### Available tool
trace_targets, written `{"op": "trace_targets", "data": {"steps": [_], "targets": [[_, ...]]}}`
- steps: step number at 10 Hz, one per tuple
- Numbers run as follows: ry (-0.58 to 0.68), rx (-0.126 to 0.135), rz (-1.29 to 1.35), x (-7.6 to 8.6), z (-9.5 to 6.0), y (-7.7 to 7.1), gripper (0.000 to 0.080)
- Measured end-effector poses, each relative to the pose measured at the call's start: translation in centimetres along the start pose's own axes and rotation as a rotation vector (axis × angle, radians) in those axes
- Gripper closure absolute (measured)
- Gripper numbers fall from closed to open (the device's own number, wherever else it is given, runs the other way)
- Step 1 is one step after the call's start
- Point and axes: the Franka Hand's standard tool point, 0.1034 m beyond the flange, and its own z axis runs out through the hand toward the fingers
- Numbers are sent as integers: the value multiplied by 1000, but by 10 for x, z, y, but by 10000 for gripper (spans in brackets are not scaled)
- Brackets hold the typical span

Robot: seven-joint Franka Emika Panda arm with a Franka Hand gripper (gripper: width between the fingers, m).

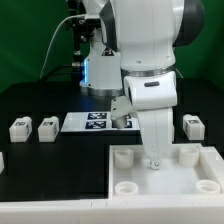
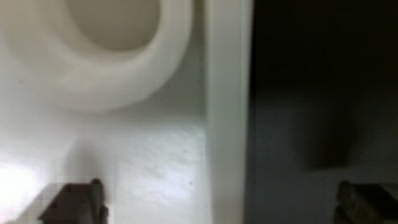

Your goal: Assemble one leg

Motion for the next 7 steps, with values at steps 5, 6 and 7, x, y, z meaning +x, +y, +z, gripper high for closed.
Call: {"op": "trace_targets", "data": {"steps": [5, 6, 7], "targets": [[-10, -26, 252, 8, -29, -17, 151], [-10, -32, 391, 18, -35, -22, 151], [-7, -34, 548, 31, -41, -25, 151]]}}
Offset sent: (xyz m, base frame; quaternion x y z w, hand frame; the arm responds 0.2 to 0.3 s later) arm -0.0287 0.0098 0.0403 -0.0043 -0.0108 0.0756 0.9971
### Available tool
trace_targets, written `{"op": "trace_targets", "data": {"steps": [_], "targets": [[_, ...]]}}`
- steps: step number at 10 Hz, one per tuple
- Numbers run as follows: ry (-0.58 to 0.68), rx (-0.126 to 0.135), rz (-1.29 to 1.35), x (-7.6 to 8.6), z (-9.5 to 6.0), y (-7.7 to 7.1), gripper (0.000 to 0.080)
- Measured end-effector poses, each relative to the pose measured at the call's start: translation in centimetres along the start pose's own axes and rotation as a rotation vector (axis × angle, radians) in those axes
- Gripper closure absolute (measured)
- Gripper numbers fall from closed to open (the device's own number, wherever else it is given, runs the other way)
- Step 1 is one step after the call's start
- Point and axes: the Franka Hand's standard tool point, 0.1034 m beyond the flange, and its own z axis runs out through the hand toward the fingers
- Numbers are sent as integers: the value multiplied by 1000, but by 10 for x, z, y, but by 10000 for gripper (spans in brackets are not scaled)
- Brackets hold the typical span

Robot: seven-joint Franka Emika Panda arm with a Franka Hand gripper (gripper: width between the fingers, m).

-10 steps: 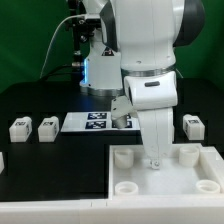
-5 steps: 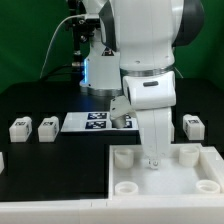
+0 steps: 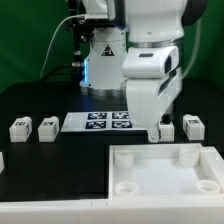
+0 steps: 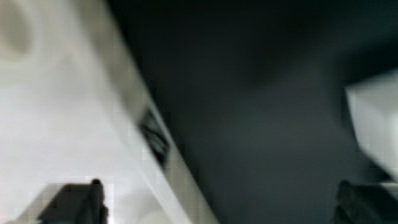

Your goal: Assemble one leg

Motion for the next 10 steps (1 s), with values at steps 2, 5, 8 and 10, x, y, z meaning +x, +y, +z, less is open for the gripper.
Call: {"op": "trace_targets", "data": {"steps": [2, 5, 8, 10], "targets": [[10, 4, 295, 20, -2, -21, 151], [23, 22, 573, 24, -2, -28, 151], [15, 46, 934, 46, 1, -57, 151], [14, 51, 949, 53, 3, -69, 151]]}}
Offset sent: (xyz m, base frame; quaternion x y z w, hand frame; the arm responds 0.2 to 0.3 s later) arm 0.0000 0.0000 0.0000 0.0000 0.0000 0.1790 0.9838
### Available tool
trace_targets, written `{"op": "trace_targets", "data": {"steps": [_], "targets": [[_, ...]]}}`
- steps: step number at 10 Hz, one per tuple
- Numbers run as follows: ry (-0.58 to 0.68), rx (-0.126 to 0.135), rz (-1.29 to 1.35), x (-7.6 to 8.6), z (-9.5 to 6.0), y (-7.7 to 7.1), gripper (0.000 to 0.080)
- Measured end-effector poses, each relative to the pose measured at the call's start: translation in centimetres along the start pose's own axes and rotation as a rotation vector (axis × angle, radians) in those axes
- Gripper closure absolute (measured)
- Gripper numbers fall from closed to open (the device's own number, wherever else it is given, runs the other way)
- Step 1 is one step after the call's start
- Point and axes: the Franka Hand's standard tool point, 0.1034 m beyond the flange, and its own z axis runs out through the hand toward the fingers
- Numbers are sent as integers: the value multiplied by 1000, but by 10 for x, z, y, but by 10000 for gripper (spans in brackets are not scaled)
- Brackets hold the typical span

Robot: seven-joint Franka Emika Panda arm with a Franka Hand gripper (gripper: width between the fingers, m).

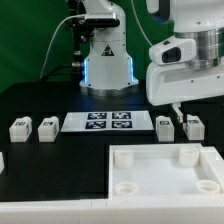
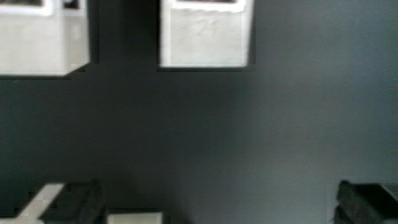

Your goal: Assemble one leg

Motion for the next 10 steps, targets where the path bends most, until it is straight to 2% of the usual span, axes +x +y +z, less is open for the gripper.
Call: {"op": "trace_targets", "data": {"steps": [3, 4, 5, 6, 7, 8, 9, 10], "targets": [[-69, -13, -15, -4, 1, 4, 151], [-225, -36, -5, -15, 3, 6, 151], [-358, -49, 12, -10, 0, 6, 151], [-439, -53, 33, -4, 0, 3, 151], [-556, -62, 30, -10, 1, 1, 151], [-628, -62, 29, -9, 6, 1, 151], [-634, -46, 3, -6, 11, 5, 151], [-753, -58, 5, -18, 6, 8, 151]]}}
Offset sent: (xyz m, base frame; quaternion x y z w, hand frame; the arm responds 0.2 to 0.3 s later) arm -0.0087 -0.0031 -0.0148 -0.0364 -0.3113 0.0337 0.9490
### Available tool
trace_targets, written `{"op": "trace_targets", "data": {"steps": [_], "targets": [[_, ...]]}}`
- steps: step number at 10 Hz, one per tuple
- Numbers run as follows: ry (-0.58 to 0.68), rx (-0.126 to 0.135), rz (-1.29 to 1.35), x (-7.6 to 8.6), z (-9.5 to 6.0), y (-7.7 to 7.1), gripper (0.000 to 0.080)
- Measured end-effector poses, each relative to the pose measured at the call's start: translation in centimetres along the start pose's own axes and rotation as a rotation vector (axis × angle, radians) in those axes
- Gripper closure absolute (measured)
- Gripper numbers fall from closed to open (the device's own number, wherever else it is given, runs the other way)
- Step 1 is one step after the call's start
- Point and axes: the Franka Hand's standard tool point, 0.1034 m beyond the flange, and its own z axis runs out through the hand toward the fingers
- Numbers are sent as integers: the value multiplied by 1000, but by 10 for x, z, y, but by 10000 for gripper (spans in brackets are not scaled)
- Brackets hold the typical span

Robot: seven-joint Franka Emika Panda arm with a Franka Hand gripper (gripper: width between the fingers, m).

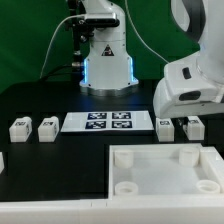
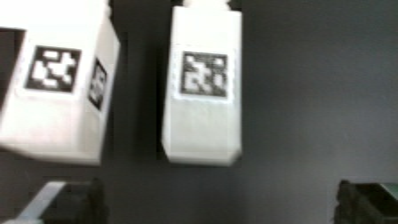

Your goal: Assemble one leg

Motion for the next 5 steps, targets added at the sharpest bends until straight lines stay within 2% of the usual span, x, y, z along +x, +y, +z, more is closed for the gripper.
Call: {"op": "trace_targets", "data": {"steps": [2, 5], "targets": [[-47, 4, 11, 9, 3, -2, 151], [-75, -11, 31, 2, 29, -5, 151]]}}
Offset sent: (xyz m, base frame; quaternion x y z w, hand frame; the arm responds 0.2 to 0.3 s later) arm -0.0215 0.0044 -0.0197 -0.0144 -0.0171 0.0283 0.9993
